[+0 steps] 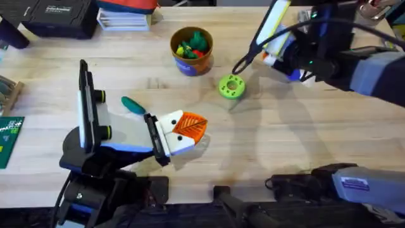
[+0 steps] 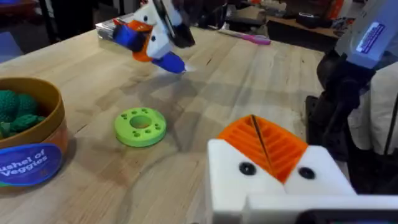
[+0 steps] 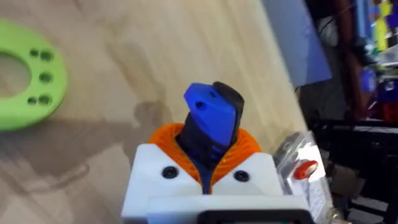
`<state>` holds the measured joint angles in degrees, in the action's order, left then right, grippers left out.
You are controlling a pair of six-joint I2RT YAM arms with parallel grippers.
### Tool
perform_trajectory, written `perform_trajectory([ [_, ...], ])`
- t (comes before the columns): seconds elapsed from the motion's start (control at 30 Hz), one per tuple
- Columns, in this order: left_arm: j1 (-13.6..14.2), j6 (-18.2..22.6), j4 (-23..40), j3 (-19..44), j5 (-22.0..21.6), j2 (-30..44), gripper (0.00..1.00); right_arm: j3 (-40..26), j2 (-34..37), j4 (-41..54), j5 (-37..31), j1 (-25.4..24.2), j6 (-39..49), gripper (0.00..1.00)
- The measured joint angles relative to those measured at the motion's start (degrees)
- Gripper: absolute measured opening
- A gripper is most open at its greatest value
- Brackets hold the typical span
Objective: Pick up the gripper from the table and insert it into the empty holder that is missing its gripper. Then pick up a screw, insert it into the mounting hole, and use the screwdriver to tighten it. Finally, clean up the table by picking up the vegetable and placing it into the bucket.
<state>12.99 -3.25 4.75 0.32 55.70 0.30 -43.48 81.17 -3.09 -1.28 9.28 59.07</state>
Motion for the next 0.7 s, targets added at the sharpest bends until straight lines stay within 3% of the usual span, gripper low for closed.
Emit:
perform_trajectory([
  [0.07, 0.0, 0.0, 0.0, 0.0, 0.0, 0.0, 0.004, 0.0, 1.8, 1.1, -1.0, 0.0, 1.1, 0.039],
  [0.1, 0.0, 0.0, 0.0, 0.0, 0.0, 0.0, 0.004, 0.0, 2.6, 1.3, -1.4, 0.0, 1.2, 0.095],
  [0.13, 0.0, 0.0, 0.0, 0.0, 0.0, 0.0, 0.004, 0.0, 4.8, 1.1, -2.6, 0.0, 0.4, 0.499],
  [0.27, 0.0, 0.0, 0.0, 0.0, 0.0, 0.0, 0.004, 0.0, 4.8, 0.8, -3.0, 0.0, -2.0, 0.749],
  [0.33, 0.0, 0.0, 0.0, 0.0, 0.0, 0.0, 0.004, 0.0, 4.8, 0.6, -3.2, 0.1, -3.5, 0.946],
  [0.4, 0.0, 0.0, 0.0, 0.0, 0.0, 0.0, 0.004, 0.0, 4.6, 0.6, -3.4, 0.8, -7.0, 0.992],
  [0.63, 0.0, 0.0, 0.0, 0.0, 0.0, 0.0, 0.004, 0.0, -3.4, 1.2, -3.4, 2.9, -14.4, 0.994],
  [0.7, 0.0, 0.0, 0.0, 0.0, 0.0, 0.0, 0.057, 0.0, -6.8, 2.3, -3.4, 3.8, -16.9, 0.994],
])
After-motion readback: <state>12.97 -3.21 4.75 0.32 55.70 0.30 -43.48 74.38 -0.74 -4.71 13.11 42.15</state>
